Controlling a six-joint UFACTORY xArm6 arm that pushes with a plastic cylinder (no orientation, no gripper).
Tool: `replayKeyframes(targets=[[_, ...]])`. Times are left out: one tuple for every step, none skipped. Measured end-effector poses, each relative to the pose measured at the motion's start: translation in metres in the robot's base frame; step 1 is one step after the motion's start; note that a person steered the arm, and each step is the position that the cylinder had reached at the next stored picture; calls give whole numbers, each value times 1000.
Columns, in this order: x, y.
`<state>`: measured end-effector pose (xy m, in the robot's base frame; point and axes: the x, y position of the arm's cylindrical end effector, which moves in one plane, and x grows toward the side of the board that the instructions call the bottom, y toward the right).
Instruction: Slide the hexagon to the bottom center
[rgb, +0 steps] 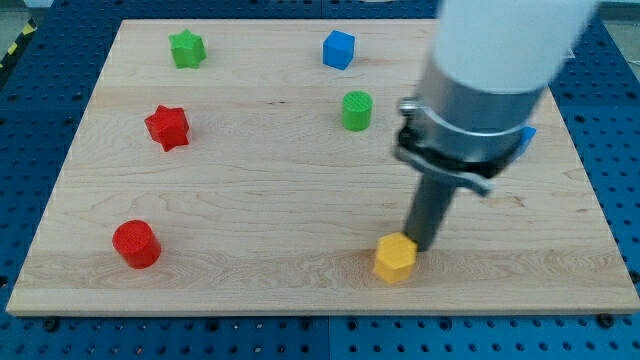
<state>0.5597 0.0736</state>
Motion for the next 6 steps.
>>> replayKeyframes(targets=[[-5,-7],[-12,41],[11,75],[46,75],[59,68],[49,24]])
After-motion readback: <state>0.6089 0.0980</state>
